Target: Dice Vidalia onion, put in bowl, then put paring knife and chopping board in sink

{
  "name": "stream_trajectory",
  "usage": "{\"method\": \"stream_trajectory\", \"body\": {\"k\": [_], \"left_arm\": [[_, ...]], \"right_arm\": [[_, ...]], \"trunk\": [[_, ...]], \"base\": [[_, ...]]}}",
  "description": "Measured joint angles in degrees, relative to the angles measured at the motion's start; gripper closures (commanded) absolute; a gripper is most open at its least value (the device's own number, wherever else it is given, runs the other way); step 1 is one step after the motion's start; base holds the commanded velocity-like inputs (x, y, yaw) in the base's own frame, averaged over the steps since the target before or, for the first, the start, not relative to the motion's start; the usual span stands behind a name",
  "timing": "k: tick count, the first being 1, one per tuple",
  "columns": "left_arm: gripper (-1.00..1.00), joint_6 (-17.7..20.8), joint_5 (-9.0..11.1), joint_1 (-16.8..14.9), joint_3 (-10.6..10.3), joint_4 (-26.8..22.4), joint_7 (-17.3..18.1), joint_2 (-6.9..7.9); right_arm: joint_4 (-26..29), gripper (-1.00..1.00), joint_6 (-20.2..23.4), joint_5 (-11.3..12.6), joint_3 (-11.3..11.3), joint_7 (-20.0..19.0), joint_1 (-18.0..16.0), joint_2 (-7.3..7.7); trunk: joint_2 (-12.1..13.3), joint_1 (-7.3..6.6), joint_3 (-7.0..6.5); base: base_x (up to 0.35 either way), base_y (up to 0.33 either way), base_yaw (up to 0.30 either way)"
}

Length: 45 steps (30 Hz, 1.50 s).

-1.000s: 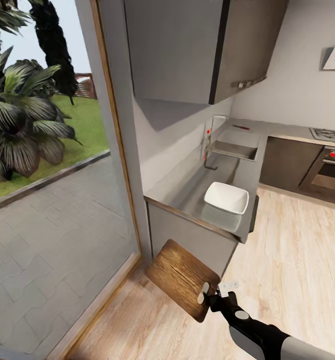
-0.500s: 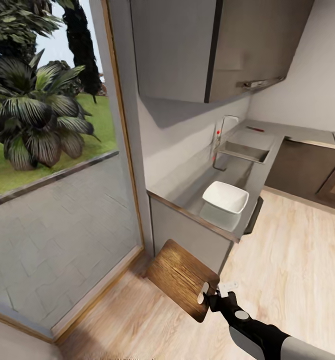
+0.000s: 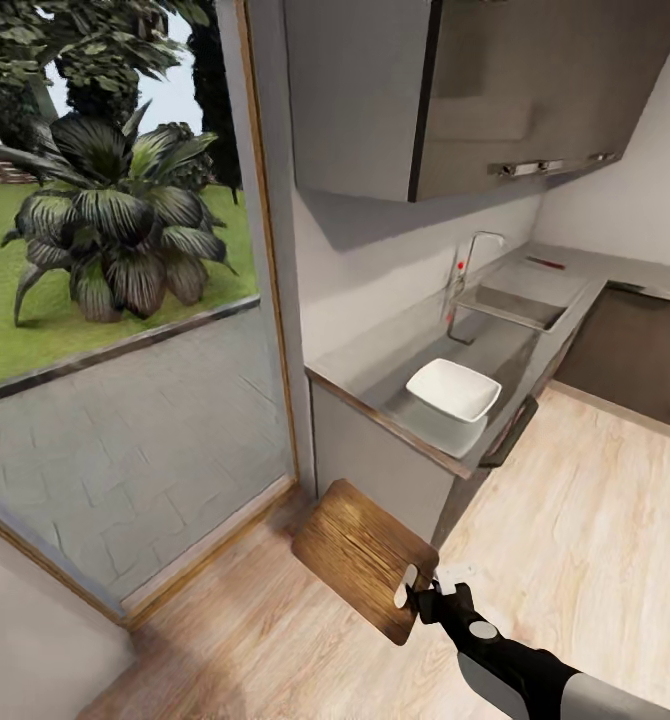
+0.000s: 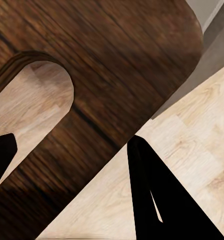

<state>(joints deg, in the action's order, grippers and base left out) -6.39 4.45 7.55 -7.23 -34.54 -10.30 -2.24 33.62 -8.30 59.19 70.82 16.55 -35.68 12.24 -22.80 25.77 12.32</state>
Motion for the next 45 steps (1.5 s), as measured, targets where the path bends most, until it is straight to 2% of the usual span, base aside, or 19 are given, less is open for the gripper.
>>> {"method": "stream_trajectory", "body": {"k": [45], "left_arm": [[-1.00,0.0,0.0,0.0,0.0,0.4,0.0,0.00]], "right_arm": [[-0.1,1.00,0.1,0.0,0.2,0.0,0.0,0.00]], "trunk": [[0.0,0.00,0.00]], "base": [[-0.185,-0.295,0.248]]}}
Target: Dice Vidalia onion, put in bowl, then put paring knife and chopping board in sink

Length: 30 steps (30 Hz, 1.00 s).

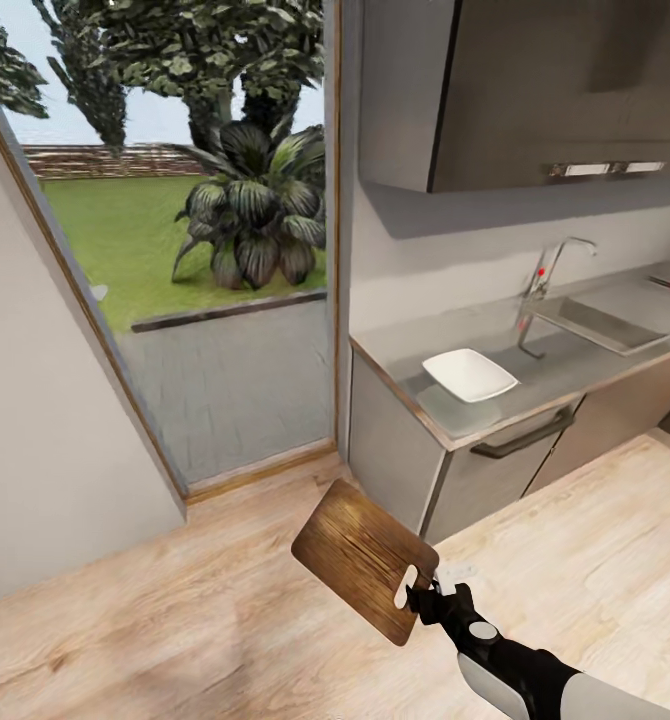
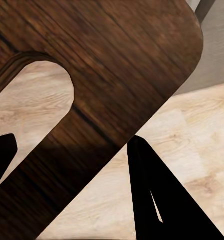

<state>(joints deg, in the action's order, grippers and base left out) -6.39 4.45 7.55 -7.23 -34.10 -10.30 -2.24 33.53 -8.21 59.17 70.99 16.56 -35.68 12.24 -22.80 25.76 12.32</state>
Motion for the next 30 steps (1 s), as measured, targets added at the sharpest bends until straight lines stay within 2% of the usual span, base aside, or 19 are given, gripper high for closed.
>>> {"method": "stream_trajectory", "body": {"k": [11,30], "left_arm": [[-1.00,0.0,0.0,0.0,0.0,0.0,0.0,0.00],[-1.00,0.0,0.0,0.0,0.0,0.0,0.0,0.00]], "right_arm": [[0.0,1.00,0.0,0.0,0.0,0.0,0.0,0.00],[-0.3,1.00,-0.1,0.2,0.0,-0.1,0.0,0.05]], "trunk": [[0.0,0.00,0.00],[0.0,0.00,0.00]], "base": [[-0.158,-0.299,0.208],[-0.157,-0.299,0.005]]}}
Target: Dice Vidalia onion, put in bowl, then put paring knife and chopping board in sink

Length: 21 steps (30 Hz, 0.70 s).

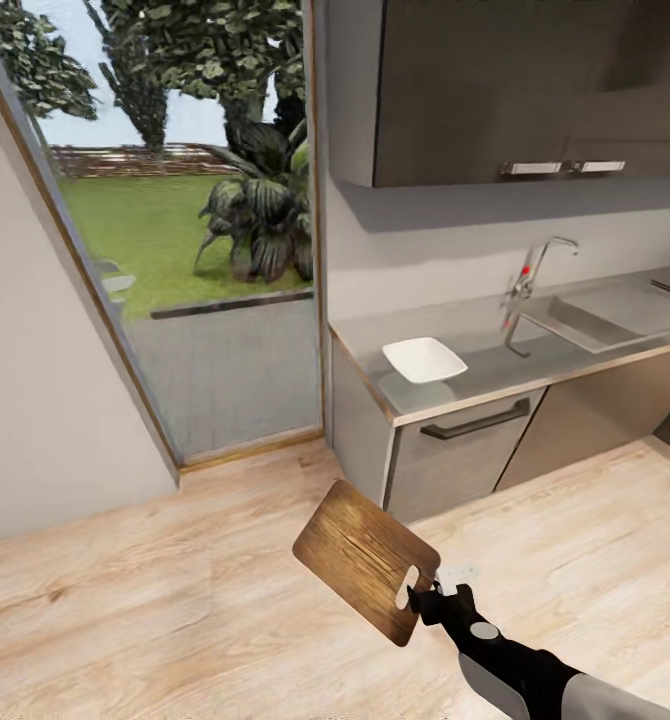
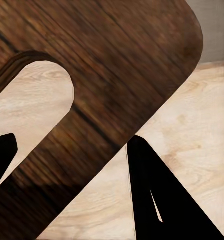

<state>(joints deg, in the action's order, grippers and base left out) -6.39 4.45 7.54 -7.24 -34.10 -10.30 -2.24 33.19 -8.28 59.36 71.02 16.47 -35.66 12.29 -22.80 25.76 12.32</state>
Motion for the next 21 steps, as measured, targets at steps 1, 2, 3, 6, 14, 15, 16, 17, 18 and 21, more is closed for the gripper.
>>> {"method": "stream_trajectory", "body": {"k": [1,2,3,6,14,15,16,17,18,21], "left_arm": [[-1.00,0.0,0.0,0.0,0.0,0.0,0.0,0.00],[-1.00,0.0,0.0,0.0,0.0,0.0,0.0,0.00],[-1.00,0.0,0.0,0.0,0.0,0.0,0.0,0.00],[-1.00,0.0,0.0,0.0,0.0,0.0,0.0,0.00],[-1.00,0.0,0.0,0.0,0.0,0.1,0.0,0.00],[-1.00,0.0,0.0,0.0,0.0,0.2,0.0,0.00],[-1.00,0.0,0.0,0.0,0.0,0.3,0.0,0.00],[-1.00,0.0,0.0,0.0,0.0,0.4,0.0,0.00],[-1.00,0.0,0.0,0.0,0.0,0.4,0.0,0.00],[-1.00,0.0,0.0,0.0,0.0,0.5,0.0,0.00]], "right_arm": [[0.0,1.00,0.0,0.0,0.0,0.0,0.0,-0.01],[0.0,1.00,0.0,0.0,0.0,0.0,0.0,-0.02],[0.0,1.00,0.0,0.0,0.0,0.0,0.0,-0.04],[0.0,1.00,0.0,-0.2,0.0,0.1,0.0,-0.05],[0.0,1.00,0.0,-0.2,0.0,0.1,0.0,-0.04],[0.0,1.00,0.0,-0.2,0.0,0.1,0.0,-0.03],[0.0,1.00,0.0,-0.2,0.0,0.1,0.0,-0.04],[0.0,1.00,0.0,-0.2,0.0,0.1,0.0,-0.03],[0.0,1.00,0.0,-0.2,0.0,0.1,0.0,-0.04],[0.0,1.00,0.0,-0.2,0.0,0.1,0.0,0.02]], "trunk": [[0.0,0.00,0.00],[0.0,0.00,0.00],[0.0,0.00,0.00],[0.0,-0.01,0.00],[0.0,-0.01,0.00],[0.0,-0.01,0.00],[0.0,-0.01,0.00],[0.0,-0.01,0.00],[0.0,-0.01,0.00],[0.0,-0.01,0.00]], "base": [[-0.155,-0.301,0.000],[-0.121,-0.305,0.112],[-0.111,-0.305,0.160],[-0.095,-0.305,0.208],[-0.082,-0.307,0.242],[-0.081,-0.312,0.247],[-0.081,-0.313,0.247],[-0.081,-0.313,0.247],[-0.081,-0.314,0.247],[-0.084,-0.315,0.247]]}}
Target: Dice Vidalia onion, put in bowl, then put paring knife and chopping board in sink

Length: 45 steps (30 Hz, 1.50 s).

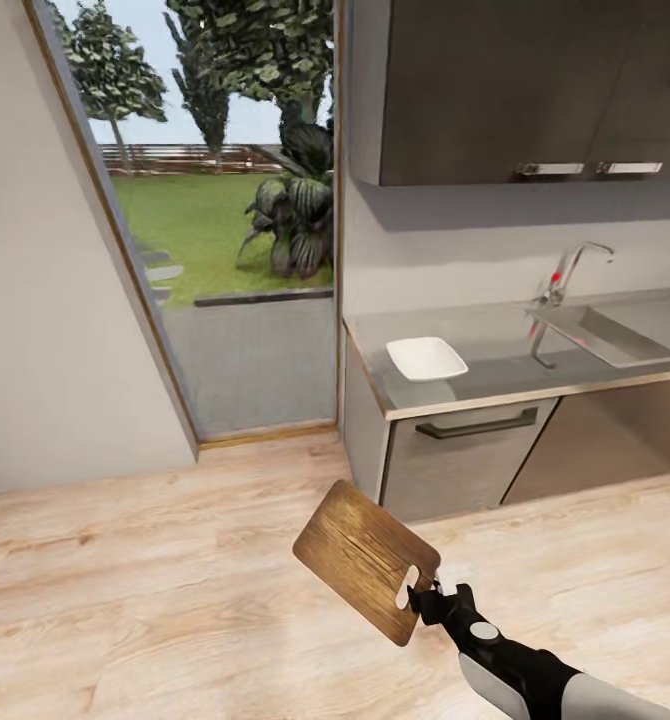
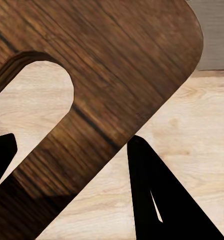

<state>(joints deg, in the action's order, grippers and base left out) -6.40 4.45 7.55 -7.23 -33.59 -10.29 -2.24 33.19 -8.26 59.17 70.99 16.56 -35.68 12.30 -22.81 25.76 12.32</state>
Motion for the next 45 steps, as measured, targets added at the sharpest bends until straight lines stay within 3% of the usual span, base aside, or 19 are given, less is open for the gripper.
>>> {"method": "stream_trajectory", "body": {"k": [27,37,39,43,45], "left_arm": [[-1.00,0.0,0.0,0.0,0.0,0.2,0.0,0.00],[-1.00,0.0,0.0,0.0,0.0,0.3,0.0,0.00],[-1.00,0.0,0.0,0.0,0.0,0.3,0.0,0.00],[-1.00,0.0,0.0,0.0,0.0,0.4,0.0,0.00],[-1.00,0.0,0.0,0.0,0.0,0.4,0.0,0.00]], "right_arm": [[0.0,1.00,0.0,0.0,0.0,0.0,0.0,0.02],[-2.1,1.00,-0.3,0.4,0.1,-0.6,0.0,0.55],[-3.8,1.00,-0.4,0.4,0.1,-2.2,0.0,0.87],[-8.9,1.00,-2.8,0.2,0.0,-9.8,0.0,2.02],[-13.5,1.00,-5.1,0.0,0.3,-16.7,0.0,2.41]], "trunk": [[0.0,0.01,0.00],[0.0,0.01,0.01],[0.0,0.00,0.01],[0.0,0.01,0.00],[0.0,0.00,0.01]], "base": [[-0.140,-0.313,0.246],[-0.151,-0.312,0.052],[-0.151,-0.312,0.002],[-0.151,-0.312,0.000],[-0.151,-0.312,0.000]]}}
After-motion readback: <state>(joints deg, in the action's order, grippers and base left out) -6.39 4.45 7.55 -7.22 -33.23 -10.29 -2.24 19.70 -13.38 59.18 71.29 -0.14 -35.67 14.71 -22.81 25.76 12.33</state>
